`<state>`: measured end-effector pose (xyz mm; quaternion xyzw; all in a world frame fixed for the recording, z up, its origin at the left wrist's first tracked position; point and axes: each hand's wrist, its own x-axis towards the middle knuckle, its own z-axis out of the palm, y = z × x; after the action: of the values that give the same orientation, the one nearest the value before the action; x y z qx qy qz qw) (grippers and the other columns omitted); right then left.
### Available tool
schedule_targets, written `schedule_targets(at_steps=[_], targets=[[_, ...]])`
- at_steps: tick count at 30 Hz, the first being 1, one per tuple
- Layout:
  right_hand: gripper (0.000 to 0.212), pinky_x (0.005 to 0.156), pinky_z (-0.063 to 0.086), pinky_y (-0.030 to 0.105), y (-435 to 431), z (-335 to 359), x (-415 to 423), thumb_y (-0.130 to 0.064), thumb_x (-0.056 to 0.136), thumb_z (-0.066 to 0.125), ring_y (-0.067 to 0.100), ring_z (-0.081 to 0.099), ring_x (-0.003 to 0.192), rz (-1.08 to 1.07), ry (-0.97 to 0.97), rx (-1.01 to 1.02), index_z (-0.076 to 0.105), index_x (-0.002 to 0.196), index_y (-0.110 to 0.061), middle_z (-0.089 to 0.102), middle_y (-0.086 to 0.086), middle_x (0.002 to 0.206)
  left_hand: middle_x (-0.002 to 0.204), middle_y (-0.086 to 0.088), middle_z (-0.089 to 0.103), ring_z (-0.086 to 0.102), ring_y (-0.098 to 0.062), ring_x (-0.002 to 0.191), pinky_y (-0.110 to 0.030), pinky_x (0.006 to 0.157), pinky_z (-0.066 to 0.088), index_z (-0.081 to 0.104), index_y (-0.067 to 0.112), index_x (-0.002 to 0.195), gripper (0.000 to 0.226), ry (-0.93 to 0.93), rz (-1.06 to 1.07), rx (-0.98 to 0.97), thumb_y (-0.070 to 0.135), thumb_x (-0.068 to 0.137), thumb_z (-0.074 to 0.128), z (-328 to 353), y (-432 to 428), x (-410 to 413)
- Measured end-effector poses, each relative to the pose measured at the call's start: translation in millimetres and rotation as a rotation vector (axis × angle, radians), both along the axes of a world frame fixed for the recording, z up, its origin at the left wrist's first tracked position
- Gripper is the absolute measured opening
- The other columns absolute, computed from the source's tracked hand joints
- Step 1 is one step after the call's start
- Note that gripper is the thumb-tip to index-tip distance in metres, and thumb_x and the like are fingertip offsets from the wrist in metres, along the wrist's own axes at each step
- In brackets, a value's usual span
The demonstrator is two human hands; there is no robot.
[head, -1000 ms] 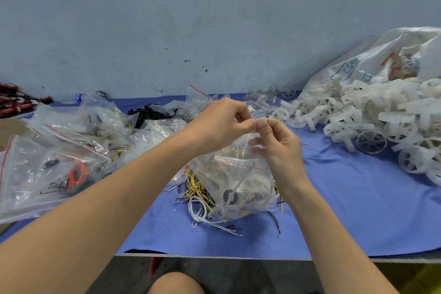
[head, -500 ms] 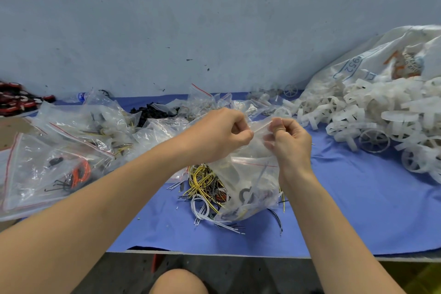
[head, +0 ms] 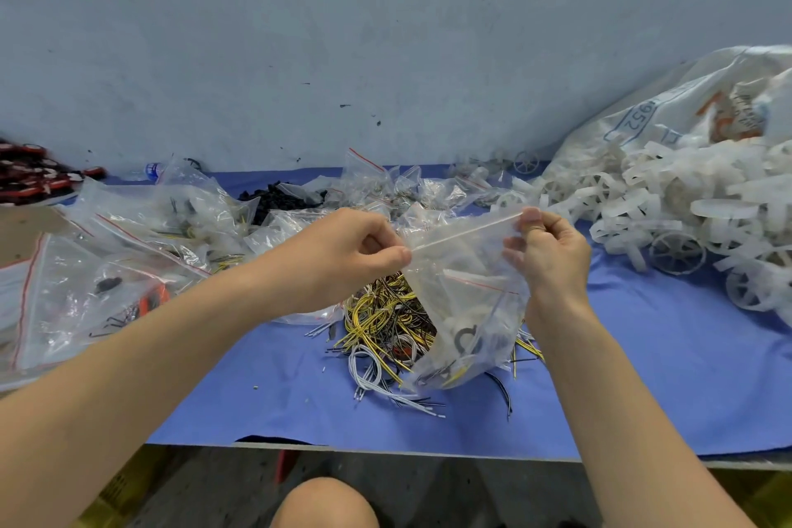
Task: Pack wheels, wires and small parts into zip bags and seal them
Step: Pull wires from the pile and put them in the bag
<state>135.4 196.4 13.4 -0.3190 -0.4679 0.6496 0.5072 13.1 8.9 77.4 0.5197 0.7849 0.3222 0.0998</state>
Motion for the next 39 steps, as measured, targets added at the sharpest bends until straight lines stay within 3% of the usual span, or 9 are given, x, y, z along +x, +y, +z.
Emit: schedule_targets(at_steps=[4,6,8,12,15,19,24,28,39], targets=[[0.017,0.06,0.054,0.021,-2.4,1.8,1.3,-0.015,0.101,0.056,0.003,0.059,0.053,0.026,-0.004,-0.012,0.061,0.086,-0.02,0.062,-0.004,0.082,0.081,0.001,0.072,0.069,-0.022,0.08,-0.04,0.071,0.06,0.067,0.023,0.084,0.012,-0.103,0.035,0.077,0.034,0.09,0.067,-3.1,1.3,-0.4],[0.014,0.058,0.051,0.016,-4.1,2.0,3.4,-0.017,0.102,0.054,0.004,0.061,0.057,0.038,-0.011,0.015,0.06,0.089,-0.021,0.062,-0.004,0.084,0.083,-0.003,0.072,0.069,-0.022,0.081,-0.034,0.068,0.061,0.067,0.02,0.086,0.01,-0.164,0.055,0.131,0.028,0.091,0.066,-4.7,1.9,-1.7],[0.007,0.066,0.049,0.016,-9.0,2.2,6.5,-0.017,0.102,0.053,0.01,0.064,0.075,0.001,-0.046,0.114,0.058,0.101,-0.022,0.062,-0.004,0.094,0.082,-0.003,0.07,0.067,-0.015,0.077,-0.026,0.065,0.06,0.066,0.016,0.087,0.008,-0.222,0.082,0.19,0.023,0.092,0.066,-6.0,1.6,-3.4],[0.026,0.102,0.037,0.036,-33.9,10.0,8.3,-0.032,0.1,0.053,0.017,0.053,0.114,-0.254,-0.443,0.952,0.057,0.125,-0.025,0.06,-0.006,0.12,0.089,-0.011,0.071,0.065,-0.016,0.077,-0.032,0.071,0.058,0.067,0.01,0.093,0.012,-0.279,0.123,0.234,0.022,0.092,0.066,-6.4,2.1,-5.9],[0.029,0.113,0.026,0.047,-50.0,29.1,-2.1,-0.044,0.1,0.051,0.02,0.053,0.118,-0.01,-0.69,1.264,0.064,0.122,-0.029,0.063,-0.007,0.121,0.092,-0.015,0.071,0.064,-0.017,0.078,-0.036,0.075,0.057,0.067,0.011,0.092,0.011,-0.248,0.11,0.245,0.021,0.092,0.066,-6.3,4.4,-3.6],[0.017,0.097,0.042,0.045,-49.9,41.0,-7.2,-0.034,0.1,0.056,0.018,0.061,0.104,0.302,-0.695,1.18,0.071,0.105,-0.026,0.07,-0.009,0.105,0.083,-0.005,0.071,0.063,-0.01,0.075,-0.031,0.071,0.056,0.067,0.015,0.09,0.007,-0.172,0.117,0.291,0.021,0.092,0.066,-10.8,4.0,-3.2],[0.01,0.088,0.049,0.034,-50.0,38.0,-7.9,-0.032,0.094,0.065,0.011,0.061,0.092,0.322,-0.623,1.044,0.073,0.097,-0.027,0.067,-0.01,0.097,0.079,0.001,0.067,0.064,-0.004,0.073,-0.019,0.064,0.056,0.068,0.016,0.092,0.009,-0.302,0.106,0.351,0.023,0.094,0.063,-21.0,5.6,-1.3],[0.005,0.073,0.042,0.016,-50.4,36.7,-7.5,-0.032,0.092,0.067,-0.001,0.056,0.081,0.306,-0.625,1.006,0.072,0.092,-0.03,0.063,-0.018,0.085,0.08,-0.003,0.066,0.062,-0.003,0.073,-0.019,0.067,0.055,0.069,0.012,0.098,0.015,-0.401,0.113,0.372,0.025,0.094,0.062,-25.9,9.3,2.5],[0.01,0.093,0.047,0.045,-43.4,31.8,1.8,-0.039,0.093,0.064,0.011,0.062,0.095,0.288,-0.697,1.018,0.072,0.089,-0.033,0.069,-0.015,0.093,0.075,0.013,0.07,0.063,0.001,0.073,-0.016,0.067,0.053,0.07,0.019,0.092,0.008,-0.325,0.182,0.471,0.025,0.093,0.065,-39.4,2.0,-10.0]])
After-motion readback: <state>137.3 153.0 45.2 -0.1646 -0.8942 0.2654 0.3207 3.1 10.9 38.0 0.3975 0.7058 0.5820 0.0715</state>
